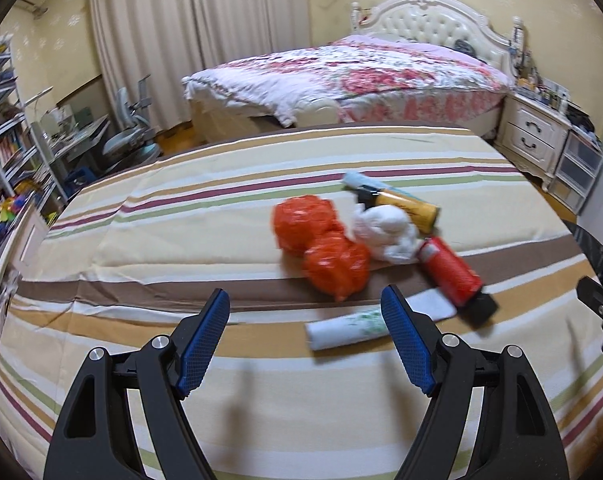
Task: Collect trash
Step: 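Move both tools back over the trash on the bed, then grasp the white toothpaste tube with the left tool and lift it, then grasp the red can with the right tool while the left tool holds the tube, then carry the tube and red can over the bin and open both tools, then move both tools back over the remaining trash on the bed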
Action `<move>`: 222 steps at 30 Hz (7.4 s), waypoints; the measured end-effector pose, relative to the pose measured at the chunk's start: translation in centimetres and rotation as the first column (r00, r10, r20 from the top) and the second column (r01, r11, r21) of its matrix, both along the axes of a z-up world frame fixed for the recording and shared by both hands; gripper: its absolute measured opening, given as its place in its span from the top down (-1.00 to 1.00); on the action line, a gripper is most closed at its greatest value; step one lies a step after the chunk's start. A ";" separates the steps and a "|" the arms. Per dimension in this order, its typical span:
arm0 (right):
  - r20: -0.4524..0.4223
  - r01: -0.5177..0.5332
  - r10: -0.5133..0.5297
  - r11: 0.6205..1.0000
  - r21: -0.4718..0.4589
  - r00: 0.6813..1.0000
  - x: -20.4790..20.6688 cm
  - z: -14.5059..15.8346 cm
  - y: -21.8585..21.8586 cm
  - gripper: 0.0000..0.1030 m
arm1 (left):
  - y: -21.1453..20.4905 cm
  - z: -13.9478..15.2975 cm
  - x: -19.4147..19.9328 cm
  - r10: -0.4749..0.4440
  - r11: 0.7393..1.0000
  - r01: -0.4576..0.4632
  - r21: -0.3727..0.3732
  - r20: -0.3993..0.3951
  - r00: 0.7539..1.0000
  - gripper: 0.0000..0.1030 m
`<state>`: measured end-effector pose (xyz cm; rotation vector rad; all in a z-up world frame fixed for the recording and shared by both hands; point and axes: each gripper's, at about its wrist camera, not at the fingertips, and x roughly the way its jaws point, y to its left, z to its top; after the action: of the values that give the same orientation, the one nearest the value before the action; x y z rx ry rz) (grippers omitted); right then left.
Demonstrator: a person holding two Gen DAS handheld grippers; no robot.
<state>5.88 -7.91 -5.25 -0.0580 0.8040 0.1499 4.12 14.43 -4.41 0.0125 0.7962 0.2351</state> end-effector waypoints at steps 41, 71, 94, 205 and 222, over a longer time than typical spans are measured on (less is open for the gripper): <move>-0.031 -0.015 0.016 1.000 0.028 0.999 -0.8 -1.1 0.2 -0.21 | -1.3 -0.7 -1.3 -0.095 0.993 0.091 -0.071 -0.058 0.994 -0.44; -0.045 -0.106 0.105 0.994 -0.020 0.993 -1.2 -1.6 3.7 -0.21 | 0.0 -1.7 -3.6 -0.135 0.980 0.121 -0.155 -0.081 0.988 0.54; -0.047 -0.229 0.227 0.973 -0.031 0.973 -1.4 -0.8 8.5 -0.21 | 2.2 -1.3 -4.6 -0.091 0.985 0.082 -0.151 -0.053 0.994 0.63; 0.035 0.422 -0.426 0.902 0.085 0.904 3.7 -0.6 -20.9 0.14 | -27.6 -0.5 9.5 -0.478 0.878 0.478 0.028 -0.004 0.878 -0.05; 0.045 0.415 -0.419 0.906 0.078 0.907 2.2 -0.2 -19.9 -0.17 | -25.0 0.1 8.0 -0.426 0.904 0.426 0.030 0.008 0.905 -0.41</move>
<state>8.09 -27.81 -5.41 0.1732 0.7332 -0.2317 12.12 -10.61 -4.27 0.2094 0.7563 -0.1706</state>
